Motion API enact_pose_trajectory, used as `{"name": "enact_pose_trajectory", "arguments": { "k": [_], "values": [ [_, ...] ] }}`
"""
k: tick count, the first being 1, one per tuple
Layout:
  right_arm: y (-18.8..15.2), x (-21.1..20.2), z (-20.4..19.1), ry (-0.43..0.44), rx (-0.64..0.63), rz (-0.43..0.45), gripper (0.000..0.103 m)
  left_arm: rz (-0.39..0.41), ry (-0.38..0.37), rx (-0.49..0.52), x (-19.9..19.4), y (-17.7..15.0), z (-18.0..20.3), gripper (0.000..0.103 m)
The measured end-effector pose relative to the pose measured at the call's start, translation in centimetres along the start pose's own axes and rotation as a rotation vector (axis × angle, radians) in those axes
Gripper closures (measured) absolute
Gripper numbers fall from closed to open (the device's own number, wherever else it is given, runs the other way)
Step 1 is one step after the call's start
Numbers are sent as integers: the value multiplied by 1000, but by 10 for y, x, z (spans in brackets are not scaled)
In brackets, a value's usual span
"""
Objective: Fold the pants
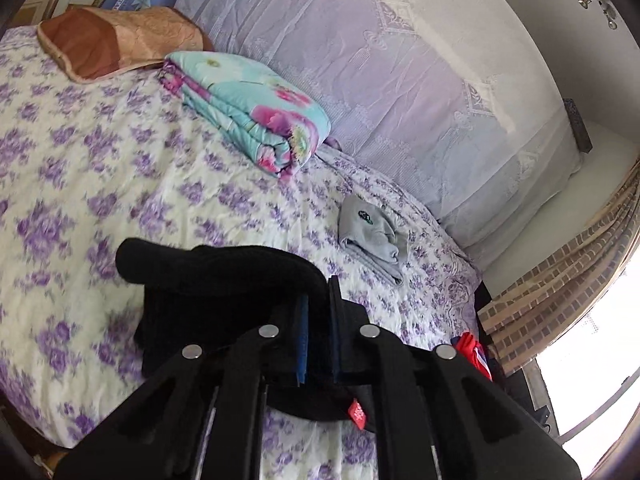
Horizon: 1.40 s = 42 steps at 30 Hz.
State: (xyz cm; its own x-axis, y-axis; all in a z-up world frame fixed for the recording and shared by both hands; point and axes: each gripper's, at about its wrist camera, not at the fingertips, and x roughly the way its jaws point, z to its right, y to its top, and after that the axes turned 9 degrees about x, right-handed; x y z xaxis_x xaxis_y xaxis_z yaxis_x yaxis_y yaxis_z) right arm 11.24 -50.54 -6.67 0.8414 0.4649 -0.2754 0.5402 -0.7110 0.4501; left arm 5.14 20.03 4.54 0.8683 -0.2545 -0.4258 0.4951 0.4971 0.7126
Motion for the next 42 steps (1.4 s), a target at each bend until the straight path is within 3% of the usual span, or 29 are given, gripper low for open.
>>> {"name": "enact_pose_trajectory", "arguments": {
  "k": [5,10,15,20,21,23,24,26,32,34,42],
  "values": [
    [51,56,-6,-39,-5,-14,98,-11,25,1,71,51,3,95],
    [100,135,2,-102,23,-48,98,-63,89,-27,155,81,-7,95],
    [130,210,17,-170,50,-65,98,-117,151,-59,213,87,-23,95],
    [138,260,38,-237,85,-96,94,-215,212,-111,253,83,-46,90],
    [138,264,42,-241,104,-106,93,-226,219,-128,255,83,-50,86],
    [135,265,47,-240,121,-119,77,-221,216,-147,250,83,-56,58],
    [133,262,47,-251,113,-112,61,-207,223,-146,244,85,-57,50],
    [132,255,46,-267,97,-107,54,-178,252,-135,230,89,-56,30],
    [124,221,46,-242,123,-110,52,-199,226,-177,174,81,-66,27],
    [113,207,43,-237,111,-118,45,-216,233,-154,155,66,-62,27],
    [63,153,21,-176,55,-164,44,-247,282,-48,108,10,-33,27]
  ]
}}
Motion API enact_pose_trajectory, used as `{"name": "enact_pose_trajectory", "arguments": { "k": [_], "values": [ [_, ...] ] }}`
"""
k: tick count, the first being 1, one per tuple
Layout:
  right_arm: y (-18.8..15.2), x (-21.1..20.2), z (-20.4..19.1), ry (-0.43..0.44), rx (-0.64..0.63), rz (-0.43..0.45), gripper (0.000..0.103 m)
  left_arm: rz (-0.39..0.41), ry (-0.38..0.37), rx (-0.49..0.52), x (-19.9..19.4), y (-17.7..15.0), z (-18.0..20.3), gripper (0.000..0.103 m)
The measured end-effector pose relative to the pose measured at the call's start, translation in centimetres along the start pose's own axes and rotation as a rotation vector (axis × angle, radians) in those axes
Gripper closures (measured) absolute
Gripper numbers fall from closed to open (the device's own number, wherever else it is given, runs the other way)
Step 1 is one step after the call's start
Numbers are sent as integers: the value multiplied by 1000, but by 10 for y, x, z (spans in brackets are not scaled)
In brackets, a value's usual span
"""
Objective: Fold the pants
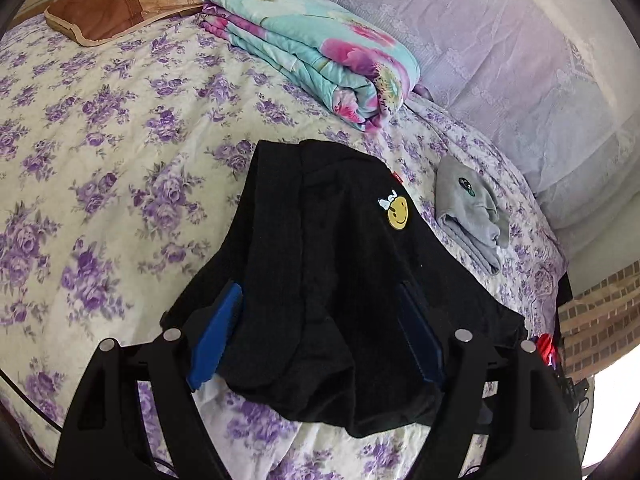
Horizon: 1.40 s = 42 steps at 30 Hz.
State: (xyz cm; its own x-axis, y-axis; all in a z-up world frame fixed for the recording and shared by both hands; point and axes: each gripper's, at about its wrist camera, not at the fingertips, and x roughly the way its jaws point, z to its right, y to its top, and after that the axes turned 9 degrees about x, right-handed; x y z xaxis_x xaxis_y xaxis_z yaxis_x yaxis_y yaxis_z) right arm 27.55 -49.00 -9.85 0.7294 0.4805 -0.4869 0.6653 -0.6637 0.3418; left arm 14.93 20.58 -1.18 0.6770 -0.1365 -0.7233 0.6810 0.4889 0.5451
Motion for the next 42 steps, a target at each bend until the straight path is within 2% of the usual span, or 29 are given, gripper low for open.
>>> {"name": "enact_pose_trajectory", "arguments": {
  "k": [1,4,7,11,14,15,18,20,21,23,26,28,32,35,38,39,40,41,42],
  "values": [
    [-9,-8,-1,1,-14,1,43,14,4,5,-7,-5,0,26],
    [-32,-29,2,-7,-46,-4,38,20,17,-27,-17,-21,-14,13],
    [-53,-43,20,-13,-23,-25,38,-11,-26,-76,-10,-40,-35,13],
    [-73,-55,51,18,84,-50,38,-34,-83,-167,6,-62,-61,14],
    [-81,-58,62,27,120,-68,38,-33,-77,-131,17,-59,-51,14],
    [-82,-59,63,25,124,-69,38,-22,-102,-112,20,-54,-45,14],
    [-88,-61,62,27,132,-77,38,-22,-136,-120,38,-41,-33,27],
    [-92,-62,62,38,144,-86,38,-18,-140,-120,49,-31,-25,47],
    [-94,-62,62,41,150,-94,38,-13,-147,-129,51,-27,-23,52],
    [-98,-61,62,44,159,-111,37,19,-186,-136,47,-18,-18,75],
    [-100,-57,61,51,165,-124,37,61,-223,-124,29,-6,-12,76],
    [-96,-48,59,55,163,-130,37,72,-225,-112,16,0,-8,77],
    [-78,-23,56,47,172,-139,37,65,-249,-155,5,11,-11,77],
    [-53,-8,45,72,175,-140,36,36,-237,-163,7,30,-9,77],
    [-26,-1,29,100,142,-102,36,-9,-186,-147,23,53,-2,73],
    [-19,0,27,99,133,-89,36,-25,-167,-159,30,58,-2,68],
    [-14,0,24,88,126,-74,36,-36,-156,-176,36,60,-5,48],
    [-13,-1,23,78,121,-62,36,-52,-146,-190,44,61,-6,34],
    [-13,-1,22,79,115,-62,36,-70,-138,-200,52,62,-9,33]
  ]
}}
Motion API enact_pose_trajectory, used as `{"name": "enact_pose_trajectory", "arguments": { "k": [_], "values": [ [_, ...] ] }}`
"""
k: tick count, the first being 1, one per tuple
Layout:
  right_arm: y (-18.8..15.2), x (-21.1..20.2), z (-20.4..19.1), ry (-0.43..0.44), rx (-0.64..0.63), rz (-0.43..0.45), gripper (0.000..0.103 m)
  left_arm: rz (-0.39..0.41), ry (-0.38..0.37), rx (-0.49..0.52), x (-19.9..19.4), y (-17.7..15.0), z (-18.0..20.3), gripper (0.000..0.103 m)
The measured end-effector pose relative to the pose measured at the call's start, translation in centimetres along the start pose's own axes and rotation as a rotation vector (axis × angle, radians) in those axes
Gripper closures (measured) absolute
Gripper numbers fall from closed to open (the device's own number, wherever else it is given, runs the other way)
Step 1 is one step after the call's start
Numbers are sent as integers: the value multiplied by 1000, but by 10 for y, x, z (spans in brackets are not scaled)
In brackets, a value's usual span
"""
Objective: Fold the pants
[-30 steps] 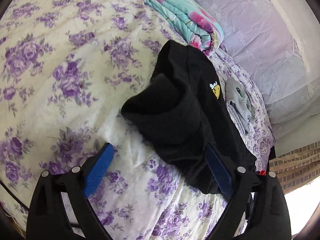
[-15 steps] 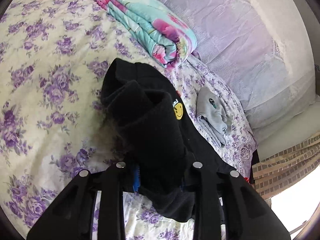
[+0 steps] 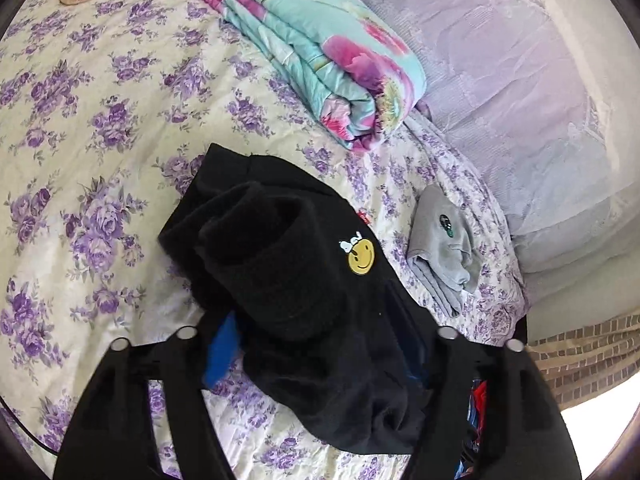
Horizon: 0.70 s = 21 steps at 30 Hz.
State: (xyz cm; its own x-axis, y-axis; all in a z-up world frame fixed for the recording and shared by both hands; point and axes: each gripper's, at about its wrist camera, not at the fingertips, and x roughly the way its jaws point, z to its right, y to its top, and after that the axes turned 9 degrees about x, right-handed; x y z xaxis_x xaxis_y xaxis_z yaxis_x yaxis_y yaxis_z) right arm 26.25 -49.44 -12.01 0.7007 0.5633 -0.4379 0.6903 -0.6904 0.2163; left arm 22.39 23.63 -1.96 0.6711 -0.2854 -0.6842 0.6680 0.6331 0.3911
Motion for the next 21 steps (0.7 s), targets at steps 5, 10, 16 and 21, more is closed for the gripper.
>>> {"name": "enact_pose_trajectory", "arguments": {
  "k": [5,10,16,21],
  "values": [
    [-14,-7,14,-31,0,-30,35,-25,-21,-33,13,-14,-23,33],
    [-28,-13,35,-58,33,-37,35,3,-32,-38,-5,-33,-41,33],
    [-39,-17,43,-36,45,-33,36,40,-80,1,-33,-60,-44,50],
    [-43,-16,40,-30,29,-54,36,45,-76,39,-35,-62,-42,73]
  ]
}}
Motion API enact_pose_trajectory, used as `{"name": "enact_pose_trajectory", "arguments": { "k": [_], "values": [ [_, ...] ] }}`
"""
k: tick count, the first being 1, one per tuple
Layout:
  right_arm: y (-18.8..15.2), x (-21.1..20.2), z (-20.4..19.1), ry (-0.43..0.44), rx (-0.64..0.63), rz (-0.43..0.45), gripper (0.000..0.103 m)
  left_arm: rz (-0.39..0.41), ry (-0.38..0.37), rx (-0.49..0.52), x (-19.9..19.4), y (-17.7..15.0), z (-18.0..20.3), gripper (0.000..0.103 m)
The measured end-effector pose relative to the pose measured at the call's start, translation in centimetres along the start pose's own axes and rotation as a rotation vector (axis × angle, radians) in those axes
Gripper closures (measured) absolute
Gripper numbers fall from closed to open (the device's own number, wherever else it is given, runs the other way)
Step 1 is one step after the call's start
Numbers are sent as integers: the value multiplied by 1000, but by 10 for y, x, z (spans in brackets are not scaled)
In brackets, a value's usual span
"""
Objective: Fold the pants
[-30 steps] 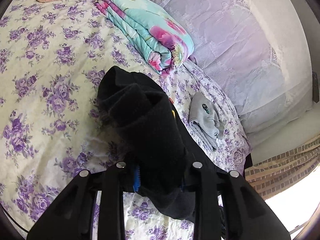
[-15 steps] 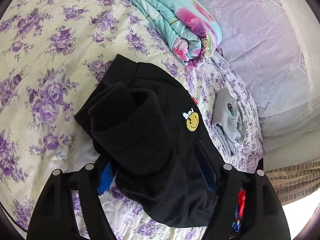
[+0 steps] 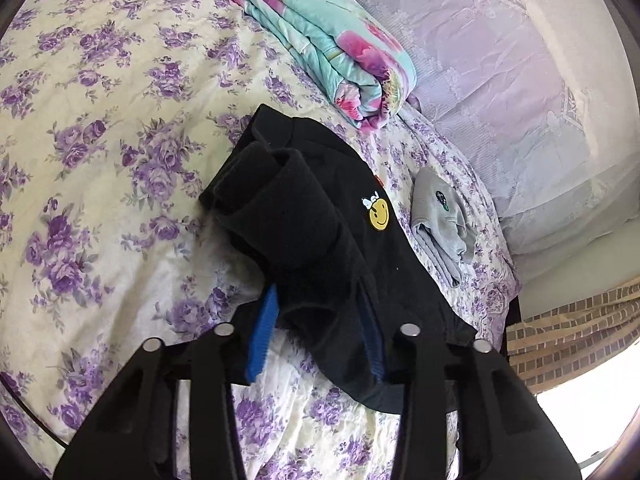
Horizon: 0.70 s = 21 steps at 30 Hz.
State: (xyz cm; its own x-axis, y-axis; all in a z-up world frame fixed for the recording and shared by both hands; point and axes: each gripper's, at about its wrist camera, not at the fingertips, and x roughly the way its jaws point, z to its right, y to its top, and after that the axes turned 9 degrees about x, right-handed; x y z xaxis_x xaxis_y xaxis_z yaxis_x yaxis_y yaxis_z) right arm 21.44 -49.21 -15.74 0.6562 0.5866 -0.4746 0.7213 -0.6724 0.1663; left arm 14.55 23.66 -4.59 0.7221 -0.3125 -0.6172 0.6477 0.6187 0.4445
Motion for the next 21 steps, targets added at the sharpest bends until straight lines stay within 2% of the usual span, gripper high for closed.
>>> {"name": "enact_pose_trajectory", "arguments": {
  "k": [2,6,9,11,13,16,21],
  "values": [
    [-3,0,0,10,1,5,36,7,-24,13,3,2,4,80],
    [-7,1,0,4,-16,11,36,17,-14,53,11,11,18,84],
    [-7,-1,0,4,-11,21,38,42,-46,33,12,21,25,87],
    [-7,-5,1,7,-6,31,43,75,-75,36,5,30,31,91],
    [-8,-10,4,-5,-5,45,57,111,-92,44,-3,37,37,93],
    [-5,-10,9,-35,-10,52,67,139,-113,57,-11,47,44,97],
    [11,14,8,-46,-10,37,70,96,-81,55,-3,42,44,97]
  ]
}}
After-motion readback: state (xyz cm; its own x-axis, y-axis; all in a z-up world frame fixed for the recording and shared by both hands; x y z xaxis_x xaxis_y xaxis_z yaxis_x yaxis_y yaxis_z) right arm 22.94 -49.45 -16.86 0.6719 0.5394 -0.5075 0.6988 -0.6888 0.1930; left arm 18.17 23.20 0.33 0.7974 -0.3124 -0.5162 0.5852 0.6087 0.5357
